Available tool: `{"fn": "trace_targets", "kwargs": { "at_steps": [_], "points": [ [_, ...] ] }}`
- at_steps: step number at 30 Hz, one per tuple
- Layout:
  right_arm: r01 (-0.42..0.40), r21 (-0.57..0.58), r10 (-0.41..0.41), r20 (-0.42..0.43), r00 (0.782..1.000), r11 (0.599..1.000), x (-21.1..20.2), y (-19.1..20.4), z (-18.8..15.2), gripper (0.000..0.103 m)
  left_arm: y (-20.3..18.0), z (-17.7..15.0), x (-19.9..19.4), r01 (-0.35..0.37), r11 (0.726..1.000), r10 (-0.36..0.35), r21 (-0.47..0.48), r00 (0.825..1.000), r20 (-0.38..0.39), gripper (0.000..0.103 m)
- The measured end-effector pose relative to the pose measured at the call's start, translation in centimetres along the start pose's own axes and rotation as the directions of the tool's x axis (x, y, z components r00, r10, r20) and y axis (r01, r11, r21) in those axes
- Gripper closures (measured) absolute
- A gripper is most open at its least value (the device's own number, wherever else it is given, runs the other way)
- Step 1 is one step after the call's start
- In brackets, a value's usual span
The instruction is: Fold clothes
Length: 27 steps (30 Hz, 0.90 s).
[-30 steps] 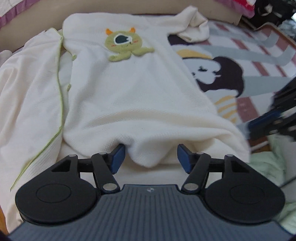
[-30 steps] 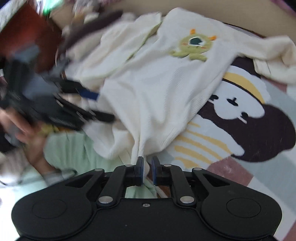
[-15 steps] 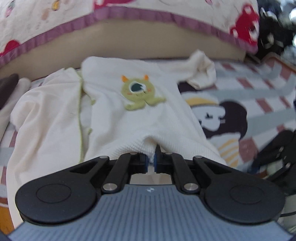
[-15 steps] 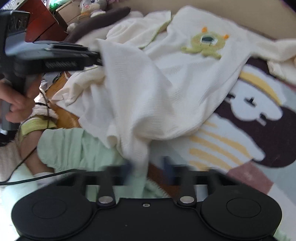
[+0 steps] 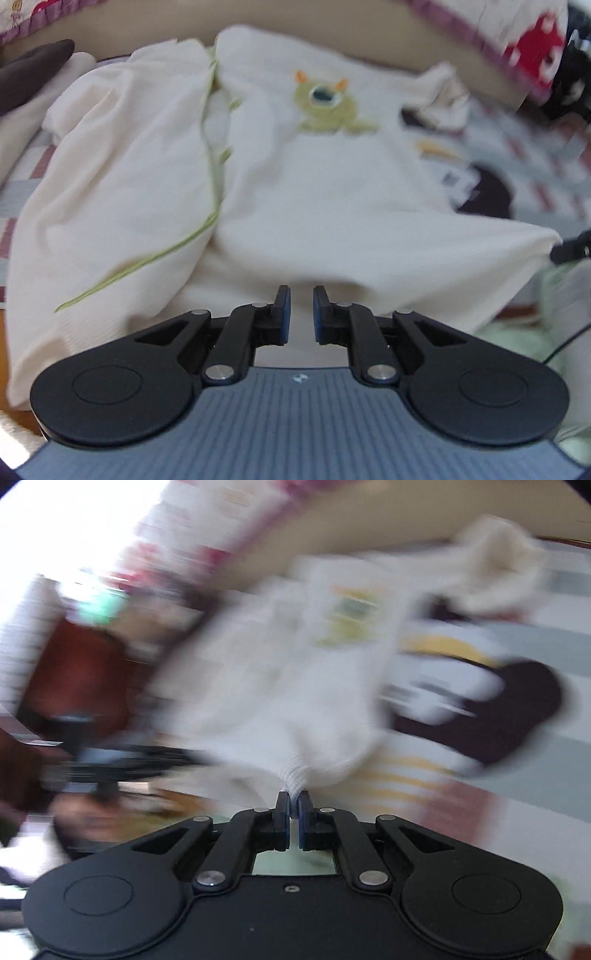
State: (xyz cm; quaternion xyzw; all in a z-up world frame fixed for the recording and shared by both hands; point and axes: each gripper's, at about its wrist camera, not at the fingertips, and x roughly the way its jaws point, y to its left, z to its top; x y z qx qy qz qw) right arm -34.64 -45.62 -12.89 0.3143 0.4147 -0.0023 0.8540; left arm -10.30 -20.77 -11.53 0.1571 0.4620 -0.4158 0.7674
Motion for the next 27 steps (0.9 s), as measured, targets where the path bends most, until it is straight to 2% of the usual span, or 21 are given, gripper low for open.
{"fn": "trace_targets", "kwargs": {
  "at_steps": [1,3,4,6,7,8,13,17,23,25,26,27],
  "points": [
    [0.062,0.001,-0.062,-0.009,0.998,0.998,0.6,-0.2,-0.3,0.097,-0.2,-0.3,0.3,-0.011,1.000,0.011,0.015,1.000,-0.010,0.091],
    [0.089,0.014,-0.089,-0.001,0.996,0.996,1.4,-0.4,-0.4,0.097,-0.5,-0.8,0.9,-0.025,0.999,0.026,0.047,0.999,-0.027,0.091],
    [0.101,0.020,-0.101,0.005,0.995,0.995,1.8,-0.5,-0.4,0.097,-0.9,-0.9,0.9,-0.013,0.998,0.015,0.063,1.000,-0.027,0.086],
    [0.140,0.024,-0.140,0.025,0.990,0.990,2.3,-0.6,0.0,0.096,-1.9,-0.9,1.3,0.022,0.995,-0.018,0.102,0.999,-0.033,0.067],
    [0.150,0.033,-0.152,0.038,0.988,0.988,2.6,-0.8,0.3,0.096,-2.4,-0.8,1.5,0.043,0.992,-0.038,0.123,0.999,-0.039,0.053],
    [0.155,0.045,-0.157,0.049,0.986,0.987,3.0,-0.9,0.5,0.096,-2.8,-0.8,1.7,0.061,0.988,-0.056,0.139,0.997,-0.045,0.050],
    [0.202,0.089,-0.208,0.063,0.976,0.975,4.4,-2.1,2.0,0.096,-2.7,1.7,3.0,0.034,0.993,-0.036,0.116,0.999,0.020,0.050],
    [0.235,0.049,-0.237,0.048,0.970,0.971,4.6,-2.1,2.5,0.096,-2.2,3.8,3.9,0.001,0.996,-0.008,0.086,0.996,0.085,0.051],
    [0.245,0.048,-0.247,0.047,0.968,0.968,5.0,-2.4,2.6,0.096,-1.6,7.0,5.3,-0.045,0.998,0.038,0.039,0.983,0.181,0.049],
    [0.269,0.063,-0.273,0.069,0.959,0.961,5.1,-2.5,2.4,0.097,-1.3,8.1,5.7,-0.060,0.998,0.054,0.022,0.976,0.212,0.048],
    [0.283,0.072,-0.288,0.080,0.954,0.956,5.2,-2.6,2.4,0.097,-1.1,8.3,5.7,-0.057,0.998,0.053,0.012,0.974,0.222,0.048],
    [0.290,0.085,-0.298,0.090,0.950,0.953,5.3,-2.7,2.4,0.097,-0.7,7.8,5.3,-0.025,1.000,0.024,0.004,0.976,0.217,0.048]
  ]
}}
